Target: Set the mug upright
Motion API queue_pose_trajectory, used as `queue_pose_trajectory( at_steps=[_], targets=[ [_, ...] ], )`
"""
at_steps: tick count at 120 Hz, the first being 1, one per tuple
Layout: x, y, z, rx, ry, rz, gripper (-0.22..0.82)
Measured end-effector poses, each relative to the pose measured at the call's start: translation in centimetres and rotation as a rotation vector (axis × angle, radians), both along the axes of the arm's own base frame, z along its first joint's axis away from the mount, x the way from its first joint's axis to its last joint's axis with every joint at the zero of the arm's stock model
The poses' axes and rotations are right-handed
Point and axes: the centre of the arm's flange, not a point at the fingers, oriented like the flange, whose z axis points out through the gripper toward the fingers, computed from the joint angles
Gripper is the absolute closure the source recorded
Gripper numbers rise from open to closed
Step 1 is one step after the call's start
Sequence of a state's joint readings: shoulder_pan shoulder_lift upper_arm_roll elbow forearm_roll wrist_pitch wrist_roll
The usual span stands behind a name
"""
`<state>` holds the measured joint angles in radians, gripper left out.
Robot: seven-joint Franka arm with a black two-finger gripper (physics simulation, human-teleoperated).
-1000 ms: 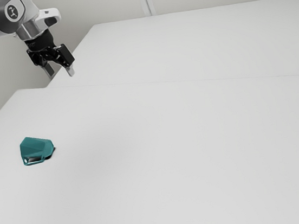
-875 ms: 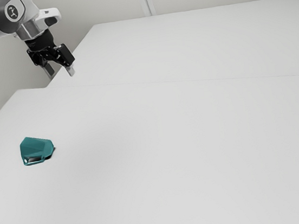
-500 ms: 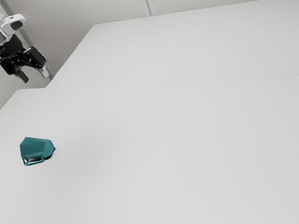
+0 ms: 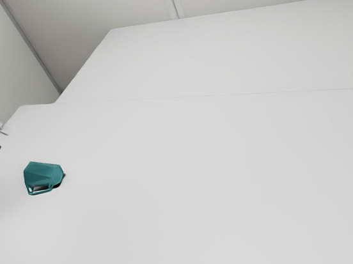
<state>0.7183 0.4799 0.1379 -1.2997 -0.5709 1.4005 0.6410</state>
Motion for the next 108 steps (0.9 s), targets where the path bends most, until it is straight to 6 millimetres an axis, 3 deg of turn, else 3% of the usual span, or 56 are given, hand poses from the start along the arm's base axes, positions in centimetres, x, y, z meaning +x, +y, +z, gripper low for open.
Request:
queue_pose_trajectory(
  at_steps=[15, 29, 89, 108],
  targets=[
    [1.5, 1.8, -4.1, -0.050, -0.050, -0.056, 0.00],
    [2.3, 2.2, -7.6, -0.076, -0.070, -0.089, 0.00],
    [0.9, 4.1, -16.2, -0.156, -0.130, -0.104, 0.00],
    [0.7, 3.7, -17.4, -0.212, -0.174, -0.086, 0.00]
  ],
)
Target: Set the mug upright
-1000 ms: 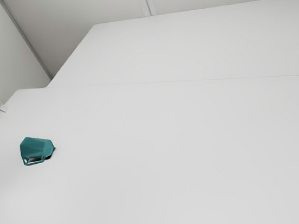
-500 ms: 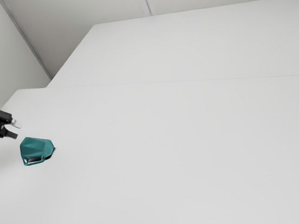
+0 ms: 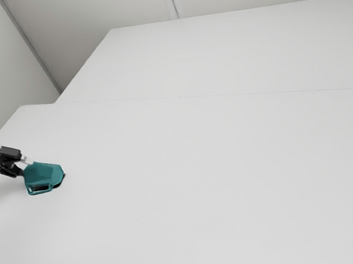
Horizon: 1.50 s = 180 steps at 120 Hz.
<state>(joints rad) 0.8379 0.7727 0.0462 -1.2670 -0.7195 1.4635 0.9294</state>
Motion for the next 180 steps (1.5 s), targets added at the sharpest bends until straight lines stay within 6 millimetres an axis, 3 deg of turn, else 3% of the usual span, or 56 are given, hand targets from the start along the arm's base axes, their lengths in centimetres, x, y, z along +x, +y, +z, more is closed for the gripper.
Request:
queue_pose_trajectory(
  at_steps=[12, 38, 54, 103, 112, 119, 132, 150, 167, 180],
  targets=[
    [0.2, -0.3, 0.3, -0.023, -0.028, -0.003, 0.05],
    [0.2, -0.7, 0.2, -0.048, -0.048, -0.017, 0.49],
    [0.3, -1.0, 0.3, -0.058, -0.059, -0.026, 0.65],
    [0.5, -2.2, 0.8, -0.096, -0.078, -0.051, 0.77],
    [0.4, -2.4, 1.8, -0.097, -0.085, -0.058, 0.76],
    [0.5, -3.0, 3.6, -0.085, -0.096, -0.073, 0.76],
    [2.0, -5.5, 7.2, -0.058, -0.112, -0.132, 0.76],
    [4.9, -11.7, 13.0, 0.066, -0.064, -0.272, 0.76],
    [6.7, -17.3, 15.8, 0.202, 0.009, -0.354, 0.77],
    [6.6, -22.6, 17.1, 0.314, 0.041, -0.406, 0.77]
  ],
)
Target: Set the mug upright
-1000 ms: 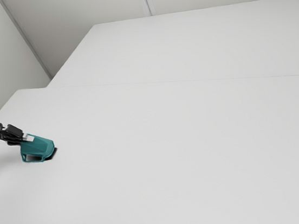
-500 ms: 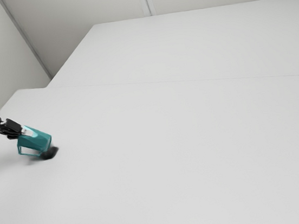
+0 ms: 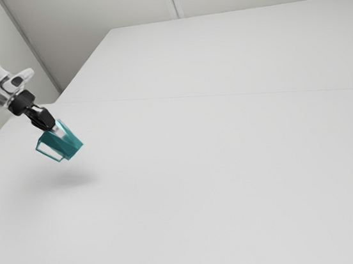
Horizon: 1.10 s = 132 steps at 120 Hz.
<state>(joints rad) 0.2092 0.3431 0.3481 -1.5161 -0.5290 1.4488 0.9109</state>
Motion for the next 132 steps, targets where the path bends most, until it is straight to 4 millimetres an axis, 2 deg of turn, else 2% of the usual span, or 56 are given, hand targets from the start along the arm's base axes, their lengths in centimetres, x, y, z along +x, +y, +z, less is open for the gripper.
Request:
queue_pose_trajectory(
  at_steps=[10, 30, 59, 96, 132],
  targets=[
    [0.4, -3.6, 0.1, 0.114, 0.005, -0.035, 0.77],
    [0.4, -8.7, -0.5, 0.320, -0.016, -0.067, 0.77],
    [1.0, -13.6, -4.1, 0.498, -0.061, -0.040, 0.78],
    [2.0, -15.1, -6.9, 0.554, -0.072, 0.084, 0.78],
    [2.8, -16.9, -10.8, 0.562, -0.014, 0.133, 0.78]
  ],
)
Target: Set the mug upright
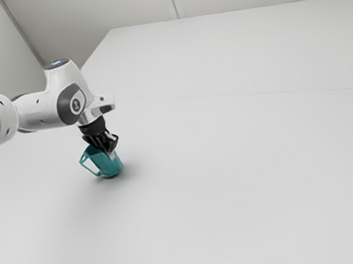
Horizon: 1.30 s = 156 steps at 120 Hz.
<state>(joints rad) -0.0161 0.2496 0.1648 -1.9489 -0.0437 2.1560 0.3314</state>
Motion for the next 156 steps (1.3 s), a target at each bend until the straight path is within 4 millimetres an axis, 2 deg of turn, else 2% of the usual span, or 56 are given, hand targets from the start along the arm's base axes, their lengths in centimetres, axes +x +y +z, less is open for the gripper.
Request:
queue_pose_trajectory(
  at_steps=[11, 33, 47, 60, 72, 81, 98, 118, 129, 156],
  targets=[
    [0.1, -0.2, -0.3, 0.000, 0.002, 0.018, 0.73],
    [0.2, -1.0, -0.1, -0.006, -0.004, 0.040, 0.37],
    [0.1, -1.3, 1.3, -0.009, -0.022, 0.049, 0.21],
    [-0.2, -1.7, 4.4, -0.013, -0.059, 0.051, 0.13],
    [0.3, -1.3, 7.6, -0.013, -0.083, 0.062, 0.08],
    [1.2, -1.3, 11.1, -0.008, -0.105, 0.060, 0.06],
    [1.8, -2.9, 16.0, 0.003, -0.102, 0.022, 0.03],
    [-0.2, -3.1, 21.3, 0.009, -0.107, 0.020, 0.01],
    [-1.2, -3.4, 22.6, 0.005, -0.094, 0.018, 0.01],
    [-1.9, -3.5, 22.8, -0.003, -0.058, 0.011, 0.00]
  ],
)
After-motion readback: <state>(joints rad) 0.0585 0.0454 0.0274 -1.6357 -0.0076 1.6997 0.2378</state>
